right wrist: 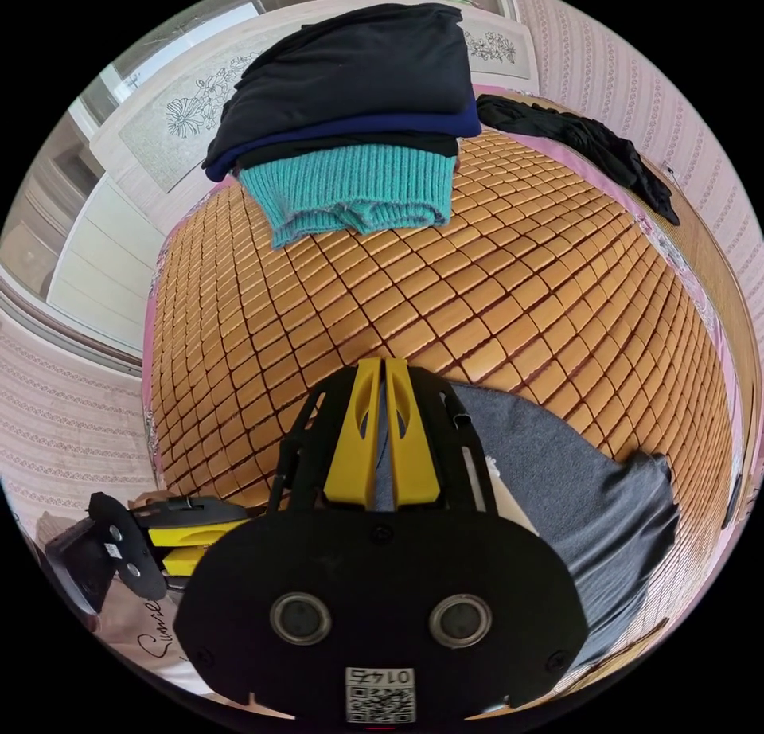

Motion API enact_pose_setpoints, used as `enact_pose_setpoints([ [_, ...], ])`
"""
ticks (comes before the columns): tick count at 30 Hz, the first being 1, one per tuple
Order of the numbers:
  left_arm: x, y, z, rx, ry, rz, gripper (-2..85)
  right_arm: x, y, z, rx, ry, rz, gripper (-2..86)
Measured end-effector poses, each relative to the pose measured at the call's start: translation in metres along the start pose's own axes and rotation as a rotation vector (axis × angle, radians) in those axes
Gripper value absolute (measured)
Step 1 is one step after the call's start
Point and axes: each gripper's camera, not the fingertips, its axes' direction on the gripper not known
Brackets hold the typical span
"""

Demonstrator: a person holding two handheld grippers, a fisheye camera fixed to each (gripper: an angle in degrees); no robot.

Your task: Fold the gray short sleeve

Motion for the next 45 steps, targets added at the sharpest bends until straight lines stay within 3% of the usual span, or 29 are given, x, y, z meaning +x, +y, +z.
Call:
enact_pose_setpoints([
  [4, 0.015, 0.000, 0.004, -0.037, -0.105, 0.082, -0.7, -0.001, 0.007, 0.000, -0.002, 0.019, -0.010, -0.5],
  [14, -0.025, 0.014, -0.003, -0.056, -0.089, 0.041, -0.3, 0.000, 0.029, -0.002, -0.015, 0.067, -0.040, 1.0],
  [17, -0.033, 0.017, -0.011, -0.018, -0.106, 0.007, 2.2, 0.007, 0.052, -0.028, 0.059, 0.040, -0.033, 4.4],
  [24, -0.060, 0.029, -0.055, 0.128, -0.103, -0.068, 3.9, 0.018, 0.236, -0.161, 0.355, -0.021, 0.003, 7.1],
  [28, -0.056, 0.034, -0.099, 0.272, -0.030, -0.020, 3.0, 0.009, 0.410, -0.201, 0.346, 0.134, 0.211, 6.4],
  [32, -0.036, 0.041, -0.129, 0.334, 0.037, 0.050, 3.6, 0.003, 0.544, -0.204, 0.261, 0.152, 0.496, 6.6],
  [37, -0.011, 0.103, -0.116, 0.219, 0.269, 0.016, 5.0, -0.006, 0.666, -0.189, 0.241, 0.130, 0.775, 7.1],
  [41, -0.003, 0.178, -0.096, 0.020, 0.321, -0.125, 6.0, -0.005, 0.687, -0.178, 0.246, 0.072, 0.760, 7.4],
  [45, -0.004, 0.207, -0.096, -0.054, 0.299, -0.225, 6.8, -0.004, 0.688, -0.169, 0.232, 0.044, 0.689, 6.3],
])
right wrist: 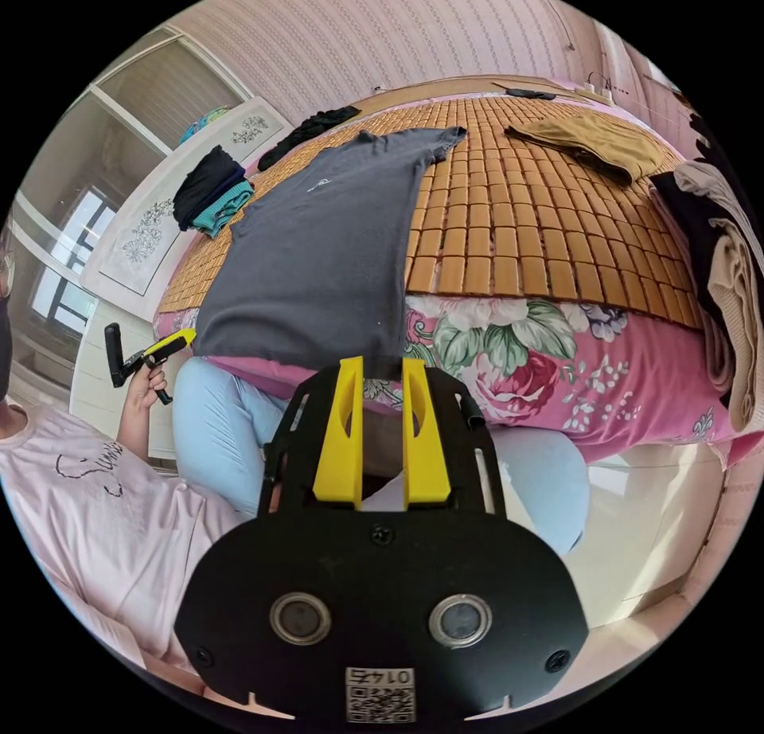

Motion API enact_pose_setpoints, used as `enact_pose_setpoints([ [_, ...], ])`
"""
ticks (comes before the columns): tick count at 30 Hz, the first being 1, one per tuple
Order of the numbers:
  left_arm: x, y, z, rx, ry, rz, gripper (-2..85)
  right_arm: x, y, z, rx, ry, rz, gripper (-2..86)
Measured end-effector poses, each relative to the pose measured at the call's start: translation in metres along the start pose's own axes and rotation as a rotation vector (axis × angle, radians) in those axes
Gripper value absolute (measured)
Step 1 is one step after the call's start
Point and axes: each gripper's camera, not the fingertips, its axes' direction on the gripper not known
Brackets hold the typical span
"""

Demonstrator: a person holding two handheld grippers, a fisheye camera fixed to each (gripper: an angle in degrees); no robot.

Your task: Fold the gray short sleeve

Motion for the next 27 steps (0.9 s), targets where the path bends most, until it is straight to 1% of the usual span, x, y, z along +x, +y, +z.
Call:
enact_pose_setpoints([
  [2, 0.002, -0.004, 0.013, -0.077, -0.045, 0.002, 7.7, 0.001, 0.002, 0.000, -0.010, -0.004, -0.016, 4.0],
  [4, 0.004, -0.011, 0.023, -0.124, -0.059, 0.015, 7.6, 0.005, 0.008, -0.010, 0.025, -0.026, -0.028, 2.7],
  [6, 0.008, -0.018, 0.026, -0.145, -0.076, 0.056, 6.1, 0.010, 0.011, -0.020, 0.054, -0.045, -0.027, 2.1],
  [8, 0.010, -0.024, 0.023, -0.146, -0.052, 0.094, 1.0, 0.016, 0.015, -0.032, 0.084, -0.065, -0.022, 1.6],
  [10, 0.007, -0.025, 0.013, -0.138, -0.037, 0.101, -0.1, 0.026, 0.019, -0.047, 0.115, -0.115, -0.015, 1.3],
  [12, -0.005, -0.026, -0.002, -0.104, 0.009, 0.077, -0.6, 0.035, 0.019, -0.057, 0.130, -0.162, -0.010, 1.1],
  [13, -0.016, -0.026, -0.010, -0.084, 0.060, 0.043, -0.7, 0.041, 0.018, -0.061, 0.123, -0.197, -0.010, 1.1],
  [14, -0.028, -0.026, -0.016, -0.064, 0.110, 0.011, -0.8, 0.044, 0.017, -0.061, 0.113, -0.214, -0.011, 1.1],
  [17, -0.043, -0.029, -0.023, -0.050, 0.182, -0.009, -0.8, 0.056, 0.011, -0.059, 0.057, -0.271, 0.000, 1.1],
  [19, -0.046, -0.030, -0.018, -0.080, 0.148, -0.008, -0.7, 0.065, 0.007, -0.049, -0.017, -0.274, 0.018, 1.2],
  [22, -0.043, -0.031, 0.008, -0.174, 0.110, 0.005, -0.1, 0.070, 0.006, -0.030, -0.076, -0.261, 0.025, 1.3],
  [24, -0.039, -0.030, 0.018, -0.205, 0.091, 0.009, 0.9, 0.070, 0.006, -0.022, -0.097, -0.248, 0.023, 1.5],
  [27, -0.033, -0.029, 0.012, -0.214, 0.009, 0.010, 3.4, 0.073, 0.008, -0.021, -0.100, -0.209, 0.040, 1.8],
])
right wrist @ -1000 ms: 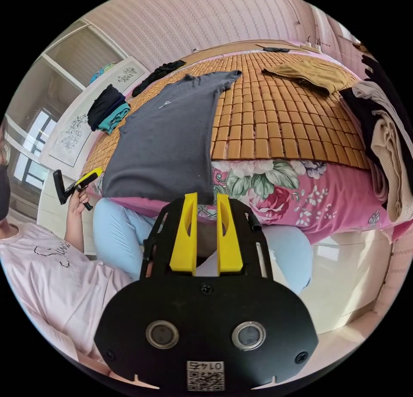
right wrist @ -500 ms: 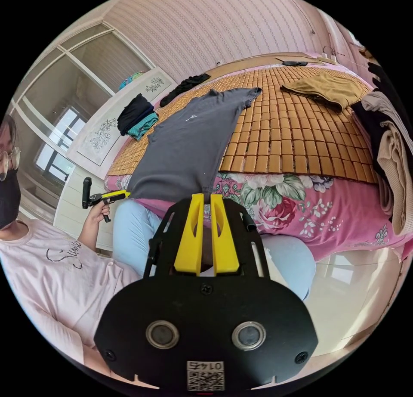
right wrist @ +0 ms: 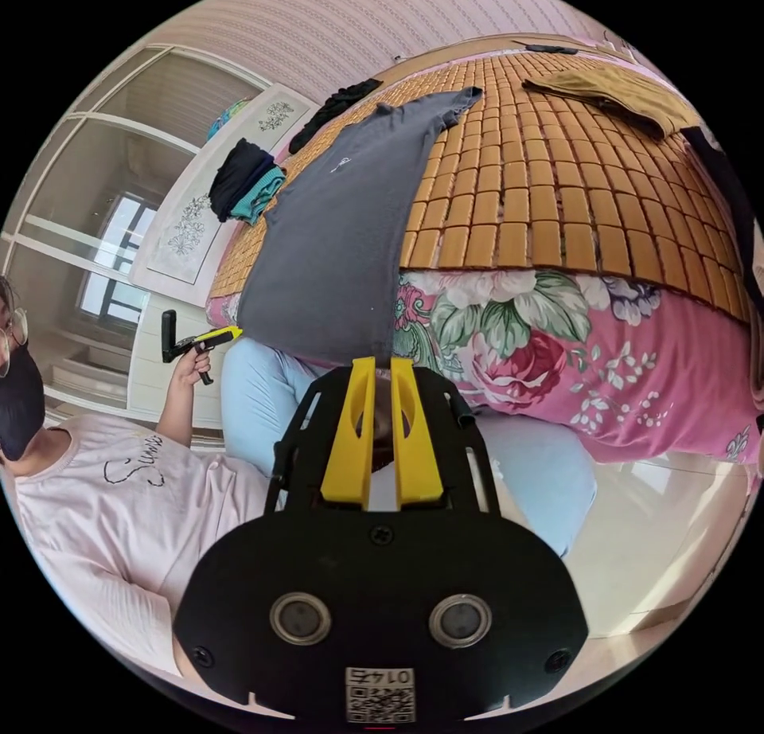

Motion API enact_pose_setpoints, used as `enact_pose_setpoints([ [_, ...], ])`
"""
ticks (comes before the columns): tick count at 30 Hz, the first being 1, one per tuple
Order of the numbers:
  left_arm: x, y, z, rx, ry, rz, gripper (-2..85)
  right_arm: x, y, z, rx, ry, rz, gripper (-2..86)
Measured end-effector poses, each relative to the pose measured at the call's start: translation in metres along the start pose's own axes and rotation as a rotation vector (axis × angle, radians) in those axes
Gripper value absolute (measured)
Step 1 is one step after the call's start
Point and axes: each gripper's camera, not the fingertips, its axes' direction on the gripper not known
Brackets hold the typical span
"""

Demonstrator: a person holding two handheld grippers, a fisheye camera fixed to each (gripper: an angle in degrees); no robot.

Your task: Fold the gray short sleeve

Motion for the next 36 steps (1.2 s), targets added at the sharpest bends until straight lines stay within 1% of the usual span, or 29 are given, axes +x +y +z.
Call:
enact_pose_setpoints([
  [3, 0.006, 0.001, -0.016, -0.007, -0.129, 0.009, 4.6, 0.006, 0.002, -0.012, 0.040, 0.017, 0.015, 1.4],
  [5, 0.012, -0.003, -0.030, 0.004, -0.249, 0.030, 4.8, 0.006, 0.000, -0.021, 0.090, 0.038, 0.006, 1.2],
  [7, 0.016, -0.009, -0.039, 0.042, -0.295, 0.036, 4.8, 0.001, -0.009, -0.030, 0.166, 0.072, -0.033, 1.0],
  [11, 0.020, -0.026, -0.049, 0.147, -0.250, 0.023, 4.8, -0.004, -0.030, -0.027, 0.235, 0.071, -0.083, 1.0],
  [14, 0.024, -0.038, -0.052, 0.227, -0.285, 0.015, 4.9, -0.017, -0.051, -0.018, 0.256, 0.022, -0.139, 1.1],
  [17, 0.022, -0.057, -0.052, 0.305, -0.293, -0.003, 5.4, -0.043, -0.081, 0.000, 0.216, 0.009, -0.226, 1.3],
  [22, 0.008, -0.098, -0.054, 0.421, -0.304, -0.038, 5.6, -0.120, -0.155, 0.038, 0.120, 0.030, -0.444, 2.4],
  [25, -0.007, -0.127, -0.048, 0.438, -0.270, -0.052, 5.8, -0.169, -0.203, 0.059, 0.094, 0.099, -0.548, 3.9],
  [29, -0.026, -0.153, -0.028, 0.402, -0.199, -0.021, 7.2, -0.216, -0.260, 0.083, 0.073, 0.094, -0.610, 4.8],
  [33, -0.044, -0.163, -0.015, 0.391, -0.154, 0.001, 7.5, -0.276, -0.315, 0.132, 0.004, 0.139, -0.715, 4.7],
  [36, -0.051, -0.170, -0.006, 0.369, -0.068, 0.050, 7.3, -0.320, -0.350, 0.181, -0.052, 0.167, -0.794, 5.0],
])
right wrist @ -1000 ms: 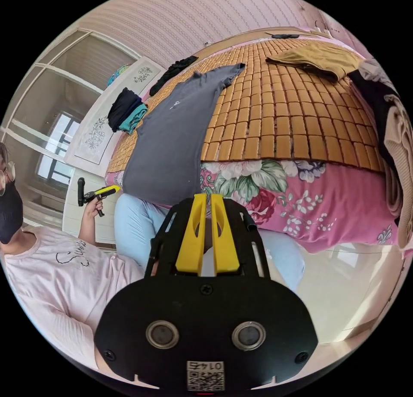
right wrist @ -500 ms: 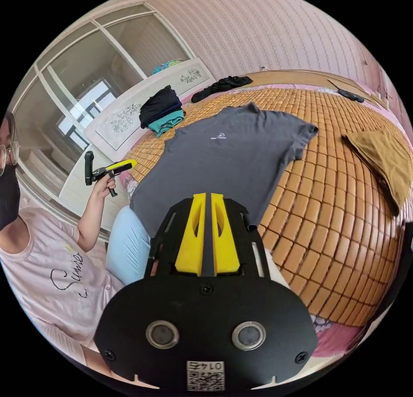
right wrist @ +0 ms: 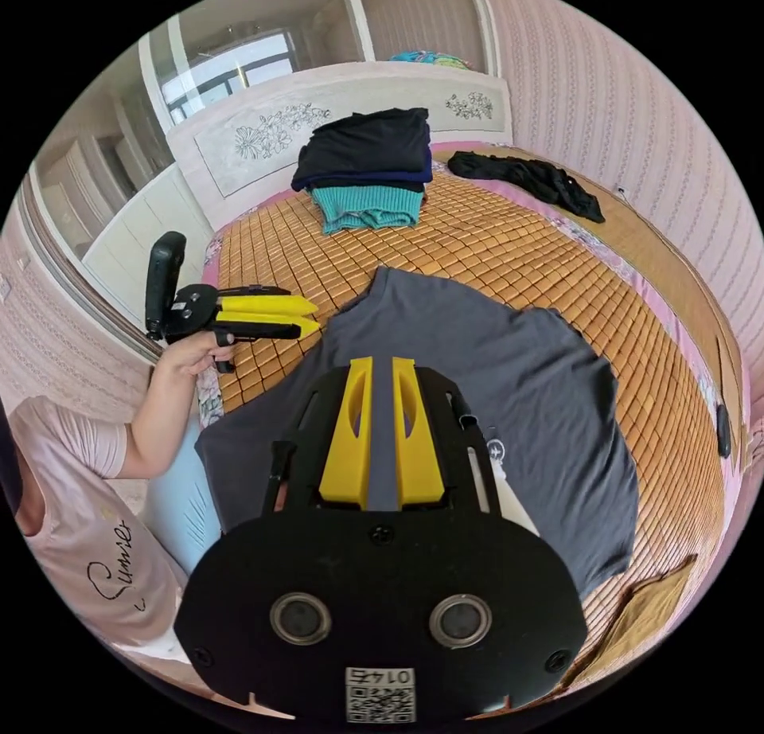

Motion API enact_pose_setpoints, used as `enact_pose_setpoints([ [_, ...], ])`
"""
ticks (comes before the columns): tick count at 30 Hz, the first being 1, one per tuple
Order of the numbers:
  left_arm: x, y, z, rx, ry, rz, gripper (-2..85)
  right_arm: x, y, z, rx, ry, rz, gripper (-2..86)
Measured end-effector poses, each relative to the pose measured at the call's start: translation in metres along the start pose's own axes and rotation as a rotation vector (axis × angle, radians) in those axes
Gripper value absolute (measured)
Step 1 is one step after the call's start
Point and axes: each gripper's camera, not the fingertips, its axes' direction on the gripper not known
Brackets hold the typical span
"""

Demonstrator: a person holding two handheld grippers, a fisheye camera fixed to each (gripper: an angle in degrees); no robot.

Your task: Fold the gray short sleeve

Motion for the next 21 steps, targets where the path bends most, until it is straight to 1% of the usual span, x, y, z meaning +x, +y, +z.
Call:
enact_pose_setpoints([
  [1, 0.000, 0.001, 0.007, -0.025, 0.010, 0.010, 7.4, -0.003, -0.023, 0.015, -0.011, 0.004, -0.016, 5.2],
  [4, -0.004, 0.003, 0.018, -0.073, -0.061, -0.015, 7.7, -0.006, -0.076, 0.047, -0.009, -0.034, -0.018, 5.7],
  [6, -0.007, 0.003, 0.016, -0.047, -0.129, -0.033, 7.7, -0.004, -0.103, 0.064, -0.021, -0.059, 0.000, 6.1],
  [8, -0.009, 0.004, 0.016, -0.024, -0.110, -0.032, 7.2, -0.001, -0.125, 0.082, -0.053, -0.053, 0.025, 6.5],
  [10, -0.011, 0.003, 0.021, -0.046, -0.091, -0.032, 7.0, 0.002, -0.146, 0.104, -0.107, -0.028, 0.045, 7.1],
  [15, -0.009, -0.002, 0.040, -0.139, -0.088, -0.016, 5.7, 0.005, -0.171, 0.131, -0.169, 0.004, 0.065, 6.9],
  [17, 0.000, -0.003, 0.045, -0.149, -0.123, 0.023, 4.9, 0.006, -0.175, 0.141, -0.199, 0.009, 0.076, 5.0],
  [18, 0.001, -0.003, 0.046, -0.151, -0.127, 0.027, 4.6, 0.006, -0.176, 0.141, -0.182, 0.035, 0.084, 2.7],
  [21, -0.001, -0.001, 0.045, -0.138, -0.115, 0.018, 3.8, 0.013, -0.179, 0.138, -0.171, 0.000, 0.105, 0.4],
])
